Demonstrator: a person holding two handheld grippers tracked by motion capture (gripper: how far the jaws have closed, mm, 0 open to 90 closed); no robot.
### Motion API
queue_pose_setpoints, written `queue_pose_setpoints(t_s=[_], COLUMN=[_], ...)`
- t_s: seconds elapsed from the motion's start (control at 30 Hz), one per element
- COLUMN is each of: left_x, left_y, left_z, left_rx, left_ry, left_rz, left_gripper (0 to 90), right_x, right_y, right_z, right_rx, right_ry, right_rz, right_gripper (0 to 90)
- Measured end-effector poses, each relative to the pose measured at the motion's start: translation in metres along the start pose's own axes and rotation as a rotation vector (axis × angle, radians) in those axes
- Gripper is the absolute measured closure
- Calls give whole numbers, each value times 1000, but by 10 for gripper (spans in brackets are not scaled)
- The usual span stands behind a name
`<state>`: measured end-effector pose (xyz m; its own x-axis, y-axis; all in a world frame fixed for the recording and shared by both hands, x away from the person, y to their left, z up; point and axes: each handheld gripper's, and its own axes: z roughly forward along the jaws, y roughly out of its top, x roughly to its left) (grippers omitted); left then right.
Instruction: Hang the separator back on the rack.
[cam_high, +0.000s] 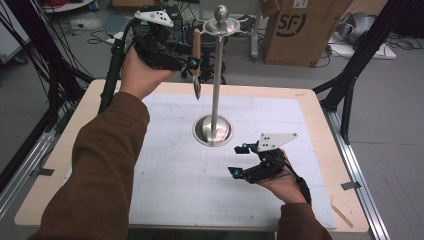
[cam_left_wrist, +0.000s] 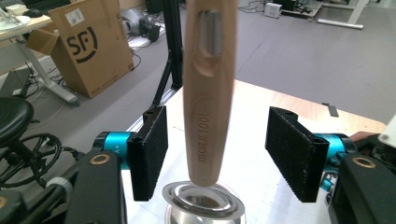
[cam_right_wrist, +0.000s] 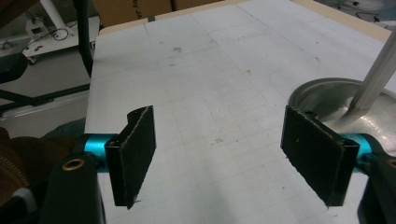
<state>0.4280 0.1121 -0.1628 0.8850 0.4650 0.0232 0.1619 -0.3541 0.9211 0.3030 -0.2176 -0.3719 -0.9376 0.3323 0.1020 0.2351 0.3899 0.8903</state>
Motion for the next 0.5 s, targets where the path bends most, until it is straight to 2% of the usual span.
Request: queue_pose_setpoints(t_s=[0.1,0.33,0.5], left_x=[-3,-3,-6], left_y=[-1,-14,-22], left_z=[-8,-25,-40], left_rx=[-14,-24,-55], left_ry=[-7,-13,-15], left_rz=[5,-13,-14], left_gripper=[365,319,294], right_x=[0,0,0], right_y=[0,0,0], right_z=[-1,-1,-1], right_rx=[-2,-2,-2], right_ry=[-4,-3,-3], right_rz=[0,-2,1], right_gripper=[256,256,257])
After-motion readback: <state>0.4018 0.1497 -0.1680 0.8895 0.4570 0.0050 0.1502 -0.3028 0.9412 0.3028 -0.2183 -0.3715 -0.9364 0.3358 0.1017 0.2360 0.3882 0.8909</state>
